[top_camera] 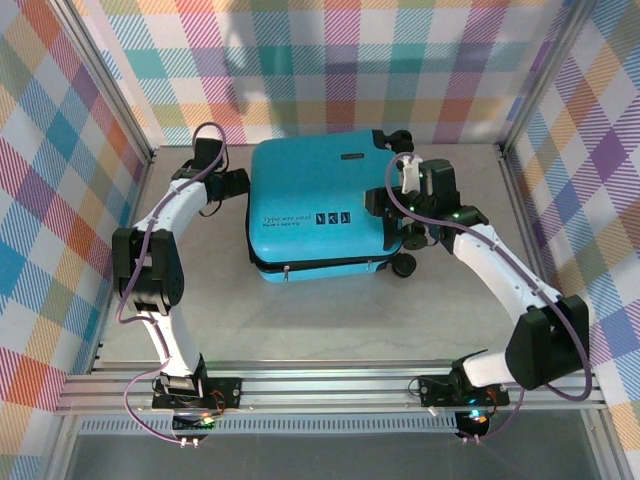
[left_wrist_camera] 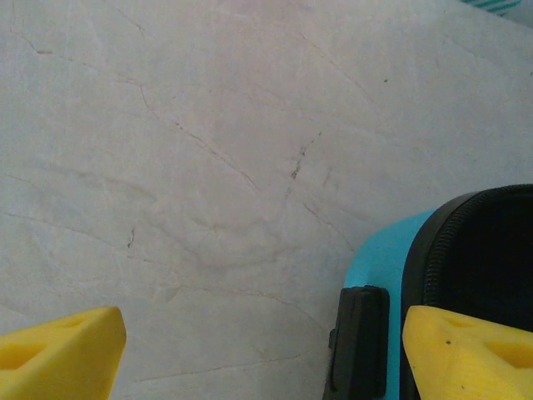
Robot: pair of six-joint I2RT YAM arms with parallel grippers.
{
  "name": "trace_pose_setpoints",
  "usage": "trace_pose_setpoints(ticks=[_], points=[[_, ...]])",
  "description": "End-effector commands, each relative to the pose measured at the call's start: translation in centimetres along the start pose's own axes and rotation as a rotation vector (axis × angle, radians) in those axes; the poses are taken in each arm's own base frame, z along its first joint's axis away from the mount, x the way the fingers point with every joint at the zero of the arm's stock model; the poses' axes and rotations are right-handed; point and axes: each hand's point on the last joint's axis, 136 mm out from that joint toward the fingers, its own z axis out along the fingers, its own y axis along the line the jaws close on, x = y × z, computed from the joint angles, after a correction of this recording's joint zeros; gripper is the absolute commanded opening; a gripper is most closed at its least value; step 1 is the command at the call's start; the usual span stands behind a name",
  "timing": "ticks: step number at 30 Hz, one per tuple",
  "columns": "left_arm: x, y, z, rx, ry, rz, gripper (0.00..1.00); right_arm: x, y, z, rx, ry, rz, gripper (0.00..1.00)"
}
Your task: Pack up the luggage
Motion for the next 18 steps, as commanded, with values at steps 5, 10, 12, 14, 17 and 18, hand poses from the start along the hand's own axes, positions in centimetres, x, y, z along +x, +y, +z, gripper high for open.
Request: trace_pose_setpoints(ticks=[5,10,12,14,17,18], points=[[-1.4,-4.8,-4.2,0.161,-0.071,0.000,0.87,-2.5,7.2,0.1,-0.274,-0.059,-0.142,0.92],[-1.2,-4.8,-4.4,0.174,-0.070,-0.004,0.87,-3.0,7.2,2.3,-0.292,-0.041,-0.116,0.91],[-1.0,-4.8,-4.3,0.174,-0.064,-0.002,0.87,-2.9,7.1,2.9,-0.288,-0.034,-0.106,0.91],[-0.9,-4.8,-4.2,0.177,-0.062,0.003,0.87,-2.7,6.8,3.3,-0.276,-0.027,-0.100,0.91],[-0.8,-4.8,-4.1,0.175,-0.058,0.009,0.87,-2.3,6.3,3.9,-0.255,-0.007,-0.084,0.91],[-0.8,-4.8,-4.0,0.176,-0.058,0.012,0.87,-2.1,6.0,4.2,-0.248,0.002,-0.078,0.91]])
